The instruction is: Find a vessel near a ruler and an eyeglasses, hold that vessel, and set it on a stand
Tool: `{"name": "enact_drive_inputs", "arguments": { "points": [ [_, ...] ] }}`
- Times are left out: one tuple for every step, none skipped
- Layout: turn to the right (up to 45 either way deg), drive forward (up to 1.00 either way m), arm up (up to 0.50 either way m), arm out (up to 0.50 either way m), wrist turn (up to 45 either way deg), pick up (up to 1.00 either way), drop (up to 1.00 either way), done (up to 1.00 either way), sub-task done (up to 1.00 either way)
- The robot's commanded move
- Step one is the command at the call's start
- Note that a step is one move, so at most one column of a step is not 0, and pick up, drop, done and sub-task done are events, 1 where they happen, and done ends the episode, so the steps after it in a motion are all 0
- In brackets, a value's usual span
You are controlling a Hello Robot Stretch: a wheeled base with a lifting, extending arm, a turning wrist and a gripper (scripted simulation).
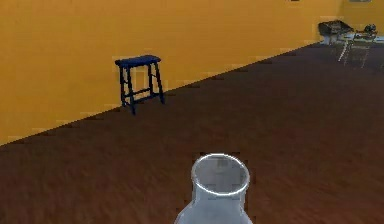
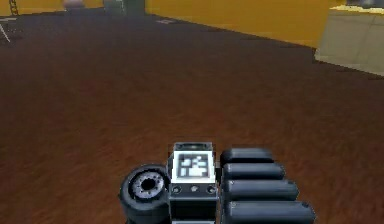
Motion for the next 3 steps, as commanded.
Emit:
{"name": "enact_drive_inputs", "arguments": {
  "points": [
    [-42.0, 0.00, 0.00, 0.00, 0.0, 0.00, 0.00, 0.00, 0.00],
    [0.0, 0.70, 0.00, 0.00, 0.0, 0.00, 0.00, 0.00, 0.00],
    [-39.0, 0.00, 0.00, 0.00, 0.0, 0.00, 0.00, 0.00, 0.00]
  ]
}}
